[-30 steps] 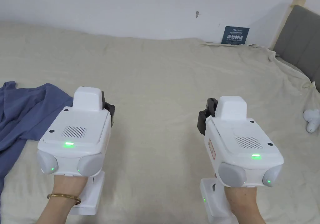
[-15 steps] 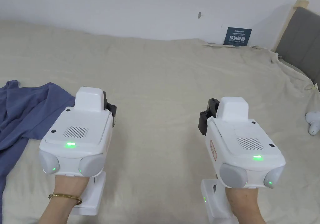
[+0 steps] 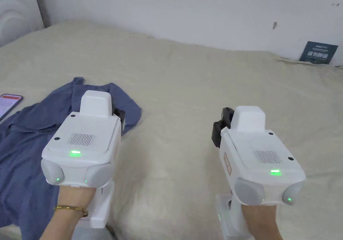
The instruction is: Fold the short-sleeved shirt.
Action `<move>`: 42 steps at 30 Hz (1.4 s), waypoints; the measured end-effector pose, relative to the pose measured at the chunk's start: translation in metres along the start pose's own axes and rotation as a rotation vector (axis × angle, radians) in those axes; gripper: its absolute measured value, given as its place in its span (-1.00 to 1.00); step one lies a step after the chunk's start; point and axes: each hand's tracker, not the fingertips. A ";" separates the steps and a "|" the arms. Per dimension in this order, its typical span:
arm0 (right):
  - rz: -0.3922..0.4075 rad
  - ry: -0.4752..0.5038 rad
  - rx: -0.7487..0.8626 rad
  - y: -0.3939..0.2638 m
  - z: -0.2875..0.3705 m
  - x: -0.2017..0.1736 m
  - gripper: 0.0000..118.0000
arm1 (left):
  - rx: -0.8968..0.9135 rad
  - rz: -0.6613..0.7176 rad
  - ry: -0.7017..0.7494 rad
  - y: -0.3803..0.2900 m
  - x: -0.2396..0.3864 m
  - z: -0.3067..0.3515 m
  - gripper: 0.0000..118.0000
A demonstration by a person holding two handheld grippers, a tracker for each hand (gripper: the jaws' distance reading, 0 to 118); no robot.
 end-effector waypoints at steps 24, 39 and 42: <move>0.065 0.283 0.018 0.017 -0.027 -0.118 -1.00 | -0.043 0.071 0.244 -0.013 -0.123 0.044 -0.93; 0.060 0.268 -0.013 0.017 -0.048 -0.120 -1.00 | -0.164 0.131 0.103 -0.008 -0.144 -0.020 1.00; 0.060 0.267 -0.020 0.016 -0.059 -0.121 -1.00 | -0.222 0.096 0.065 0.002 -0.152 -0.057 1.00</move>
